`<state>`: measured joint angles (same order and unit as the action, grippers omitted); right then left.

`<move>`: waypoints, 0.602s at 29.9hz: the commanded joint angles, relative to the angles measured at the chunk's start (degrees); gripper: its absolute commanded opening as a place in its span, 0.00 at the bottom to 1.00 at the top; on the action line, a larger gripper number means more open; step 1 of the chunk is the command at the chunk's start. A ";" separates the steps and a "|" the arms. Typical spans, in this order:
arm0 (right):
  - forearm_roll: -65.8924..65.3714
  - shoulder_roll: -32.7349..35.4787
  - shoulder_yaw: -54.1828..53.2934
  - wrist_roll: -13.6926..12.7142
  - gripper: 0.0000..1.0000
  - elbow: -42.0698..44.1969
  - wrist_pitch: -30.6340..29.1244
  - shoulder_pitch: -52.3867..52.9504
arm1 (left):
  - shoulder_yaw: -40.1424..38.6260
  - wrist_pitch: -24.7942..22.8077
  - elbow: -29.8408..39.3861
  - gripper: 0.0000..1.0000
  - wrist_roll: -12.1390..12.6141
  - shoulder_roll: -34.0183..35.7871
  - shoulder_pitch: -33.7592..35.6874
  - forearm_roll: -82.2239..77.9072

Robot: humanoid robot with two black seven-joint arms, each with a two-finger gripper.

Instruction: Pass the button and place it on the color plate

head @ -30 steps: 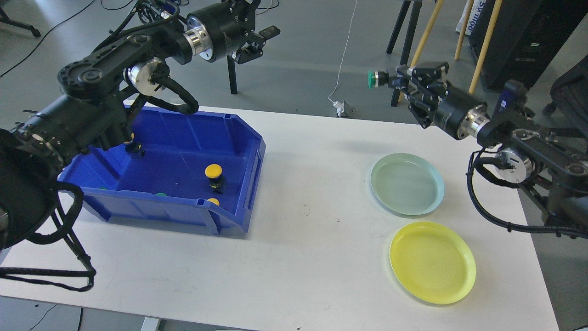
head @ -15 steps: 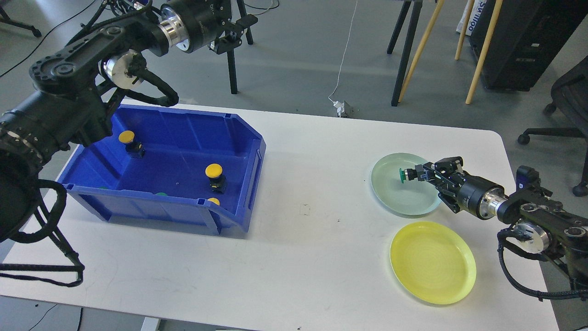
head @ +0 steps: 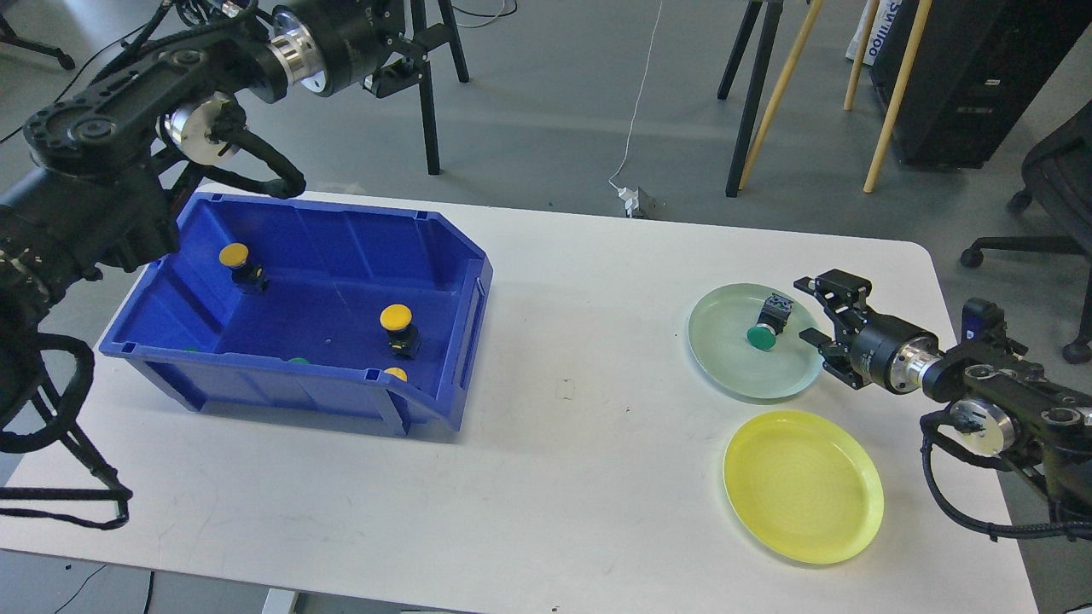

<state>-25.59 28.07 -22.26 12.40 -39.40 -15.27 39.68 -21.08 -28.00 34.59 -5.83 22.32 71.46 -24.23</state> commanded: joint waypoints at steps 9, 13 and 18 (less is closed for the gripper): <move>0.01 3.65 -9.20 -3.09 0.83 -0.50 -0.11 5.49 | 5.08 0.00 23.05 0.99 0.38 20.65 -1.41 -34.89; 0.01 4.70 -9.73 -3.09 0.83 -0.68 -0.11 6.46 | 8.16 0.00 30.17 0.99 0.38 24.69 -4.57 -48.34; 0.01 7.69 -9.47 -3.00 0.84 -0.59 -0.28 7.25 | 8.43 0.00 31.06 0.99 0.55 22.69 -11.25 -59.42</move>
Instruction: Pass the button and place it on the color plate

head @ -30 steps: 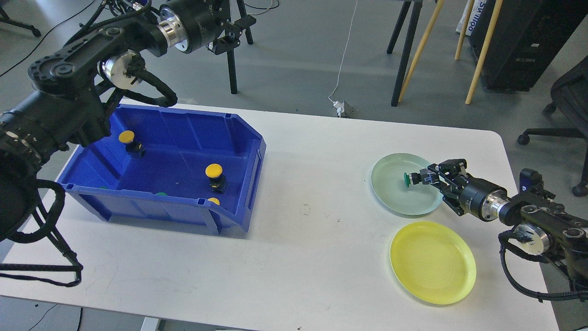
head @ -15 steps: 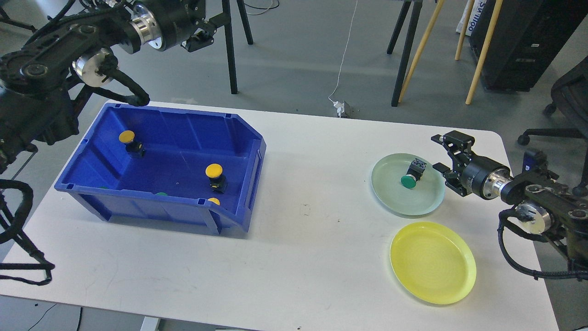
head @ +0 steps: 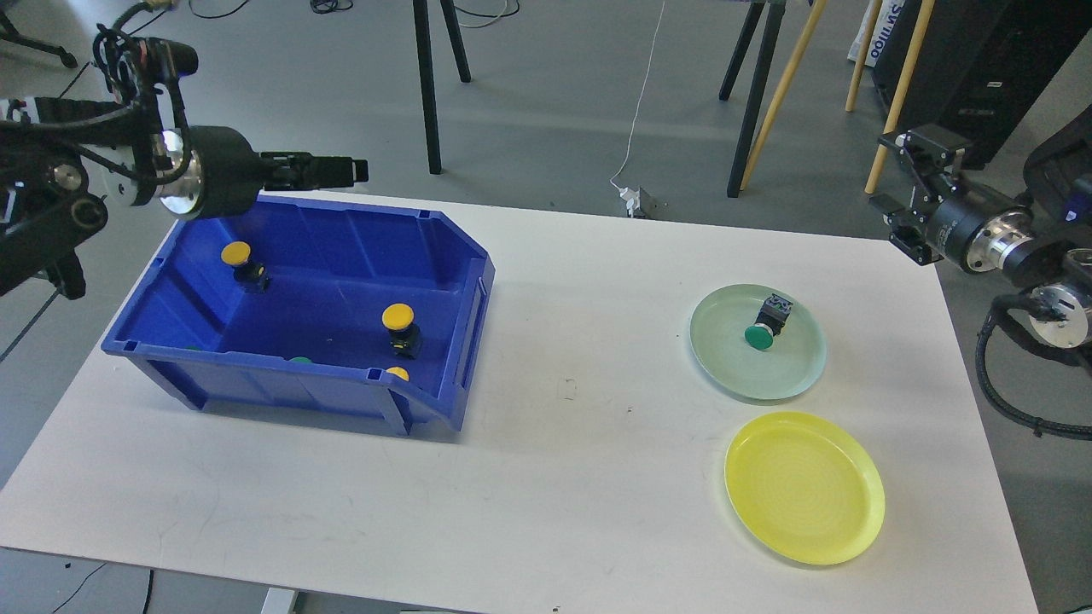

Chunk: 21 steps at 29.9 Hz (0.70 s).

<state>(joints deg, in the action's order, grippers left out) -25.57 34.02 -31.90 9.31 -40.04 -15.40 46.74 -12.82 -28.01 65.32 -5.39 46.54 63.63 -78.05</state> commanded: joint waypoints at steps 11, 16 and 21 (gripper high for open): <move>0.00 7.38 0.87 0.27 0.85 -0.13 -2.35 -4.29 | 0.43 0.01 -11.17 0.99 -0.68 -14.19 -8.26 -16.42; -0.09 7.73 0.96 0.36 0.85 -0.13 -2.35 -5.78 | 0.60 0.01 -15.65 0.99 -1.29 -18.41 -8.26 -17.22; -0.09 7.73 1.05 0.45 0.85 -0.13 -2.35 -6.14 | 0.69 0.01 -16.45 0.99 -1.29 -19.65 -9.31 -17.31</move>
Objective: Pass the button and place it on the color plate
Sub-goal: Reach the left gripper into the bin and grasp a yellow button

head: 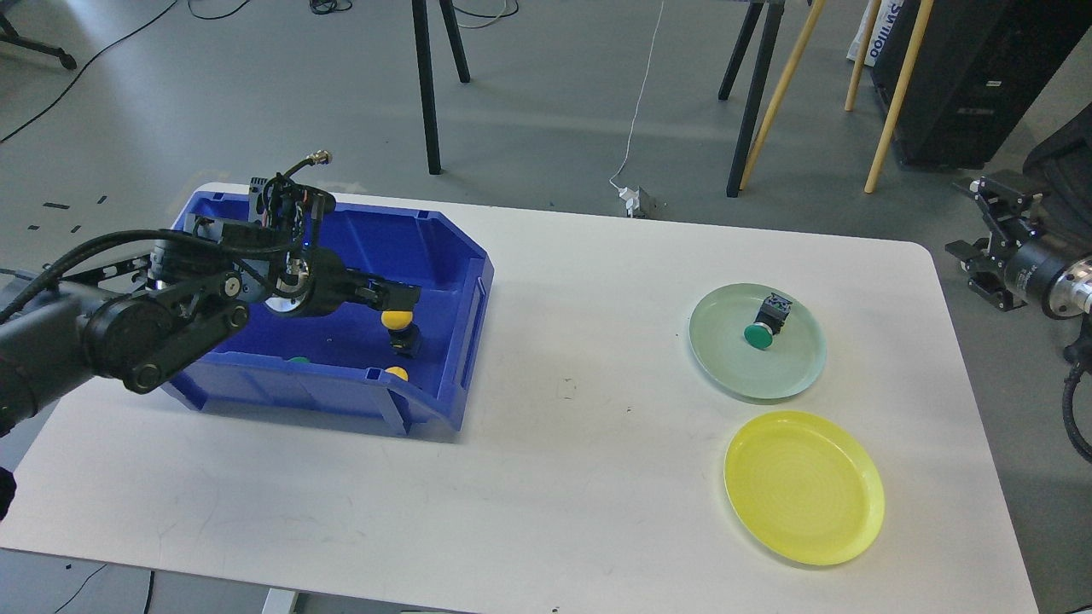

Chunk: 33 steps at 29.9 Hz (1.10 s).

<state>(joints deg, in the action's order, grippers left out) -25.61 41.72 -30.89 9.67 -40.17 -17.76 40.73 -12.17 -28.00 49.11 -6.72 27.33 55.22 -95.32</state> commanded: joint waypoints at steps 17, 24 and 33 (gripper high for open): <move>-0.05 -0.50 0.04 0.35 0.85 0.00 0.09 -0.57 | 0.13 0.00 -7.27 0.99 -1.19 -5.18 -1.79 -2.06; -0.05 -0.50 0.04 0.35 0.85 0.00 0.09 -0.57 | 2.84 0.00 -8.33 0.87 -2.77 -5.89 -1.61 -2.41; -0.05 -0.67 0.04 0.44 0.85 -0.08 0.18 -1.18 | 3.64 0.00 -8.42 0.40 -3.13 -5.89 -1.43 -2.41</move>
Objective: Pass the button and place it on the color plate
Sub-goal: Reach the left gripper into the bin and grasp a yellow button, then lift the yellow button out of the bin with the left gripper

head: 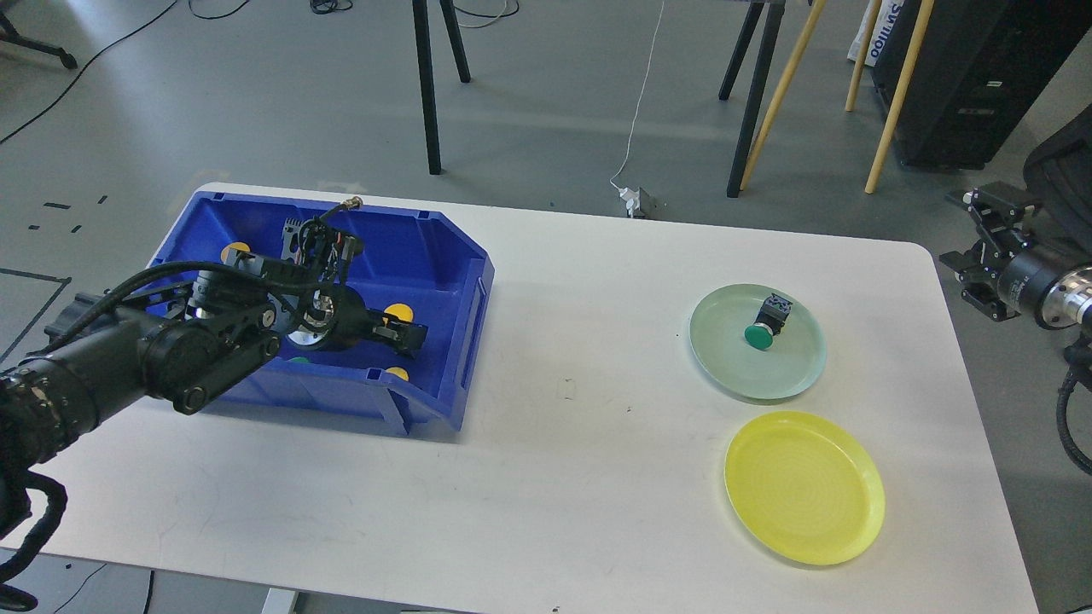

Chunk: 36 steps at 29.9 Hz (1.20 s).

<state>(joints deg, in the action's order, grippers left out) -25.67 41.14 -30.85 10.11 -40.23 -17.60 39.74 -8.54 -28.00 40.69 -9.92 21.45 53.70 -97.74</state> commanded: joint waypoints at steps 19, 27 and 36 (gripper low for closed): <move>0.00 -1.32 -0.09 0.00 0.85 0.15 0.82 0.77 | -1.91 0.00 3.68 0.17 -5.46 9.92 2.46 2.37; -0.09 -3.78 -0.27 0.00 0.85 0.41 1.25 2.53 | -8.05 0.00 21.86 0.18 -6.17 23.10 3.34 10.98; 0.00 -8.88 -0.97 0.35 0.85 -0.03 1.43 9.29 | -24.58 0.00 23.04 0.19 -5.99 21.02 6.68 29.07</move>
<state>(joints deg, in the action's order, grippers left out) -25.68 34.08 -31.41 10.17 -40.14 -16.17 46.90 -29.15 -28.01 65.70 -15.95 45.14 58.89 -76.38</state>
